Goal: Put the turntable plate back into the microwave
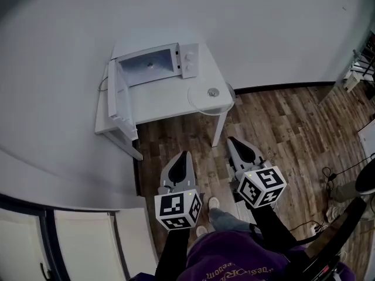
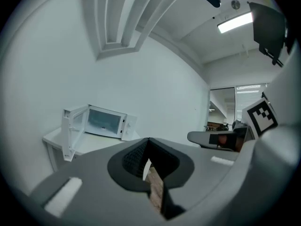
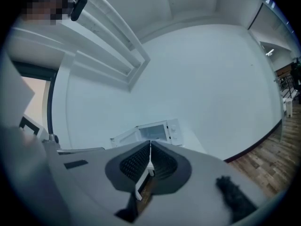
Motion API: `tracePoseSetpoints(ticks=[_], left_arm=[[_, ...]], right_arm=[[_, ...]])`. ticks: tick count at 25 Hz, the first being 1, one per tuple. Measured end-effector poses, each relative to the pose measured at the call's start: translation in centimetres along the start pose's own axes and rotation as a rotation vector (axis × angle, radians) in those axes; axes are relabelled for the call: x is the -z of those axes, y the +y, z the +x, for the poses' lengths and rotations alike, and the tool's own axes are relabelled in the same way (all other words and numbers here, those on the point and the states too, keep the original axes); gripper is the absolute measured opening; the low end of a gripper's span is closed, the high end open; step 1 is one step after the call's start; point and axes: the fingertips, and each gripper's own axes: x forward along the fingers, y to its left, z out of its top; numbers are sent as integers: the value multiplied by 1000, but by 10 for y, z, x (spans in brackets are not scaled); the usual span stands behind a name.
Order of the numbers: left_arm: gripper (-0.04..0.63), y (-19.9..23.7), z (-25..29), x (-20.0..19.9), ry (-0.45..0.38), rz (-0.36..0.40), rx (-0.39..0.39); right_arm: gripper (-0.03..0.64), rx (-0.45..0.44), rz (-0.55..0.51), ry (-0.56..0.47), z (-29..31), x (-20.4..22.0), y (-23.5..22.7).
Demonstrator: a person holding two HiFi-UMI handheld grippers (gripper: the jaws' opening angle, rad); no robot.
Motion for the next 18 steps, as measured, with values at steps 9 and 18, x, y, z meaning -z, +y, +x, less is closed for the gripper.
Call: tracePoseSetpoints(ticks=[9, 18], left_arm=[[5, 9, 56, -7, 8, -46, -66], [5, 2, 90, -9, 0, -50, -106]], right_arm=[[11, -74, -16, 69, 46, -1, -30], [11, -146, -24, 105, 70, -3, -57]])
